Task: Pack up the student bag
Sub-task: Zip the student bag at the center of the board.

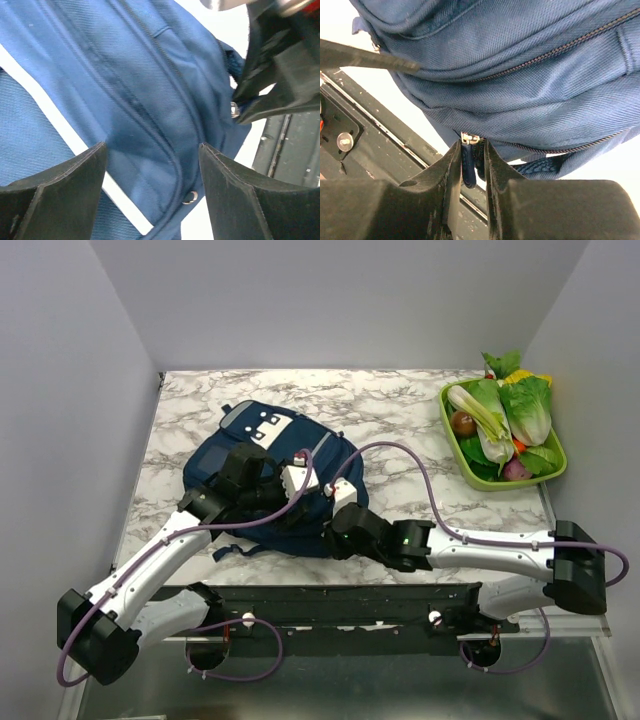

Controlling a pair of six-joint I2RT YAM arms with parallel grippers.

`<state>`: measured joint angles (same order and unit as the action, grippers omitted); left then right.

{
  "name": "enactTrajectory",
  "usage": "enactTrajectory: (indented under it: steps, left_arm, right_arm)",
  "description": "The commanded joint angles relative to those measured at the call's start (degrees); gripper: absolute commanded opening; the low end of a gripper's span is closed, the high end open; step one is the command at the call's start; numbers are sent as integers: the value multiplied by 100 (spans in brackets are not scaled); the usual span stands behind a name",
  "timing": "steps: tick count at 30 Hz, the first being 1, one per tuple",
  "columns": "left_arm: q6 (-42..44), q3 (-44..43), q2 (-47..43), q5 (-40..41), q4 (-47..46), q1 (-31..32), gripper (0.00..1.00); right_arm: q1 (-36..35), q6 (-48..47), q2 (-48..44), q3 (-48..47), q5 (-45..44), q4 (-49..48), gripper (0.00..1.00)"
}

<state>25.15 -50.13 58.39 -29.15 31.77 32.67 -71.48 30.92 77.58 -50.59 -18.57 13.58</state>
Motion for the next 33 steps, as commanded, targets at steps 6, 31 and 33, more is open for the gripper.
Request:
enactTrajectory:
  steps: [6, 31, 33]
  left_arm:
    - [289, 258, 181, 770, -356, 65, 59]
    - [228, -181, 278, 322, 339, 65, 2]
    - [175, -208, 287, 296, 321, 65, 0]
  right_arm:
    - [47, 310, -419, 128, 46, -225, 29]
    - [354, 178, -850, 181, -393, 505, 40]
    - [354, 82, -841, 146, -332, 558, 40]
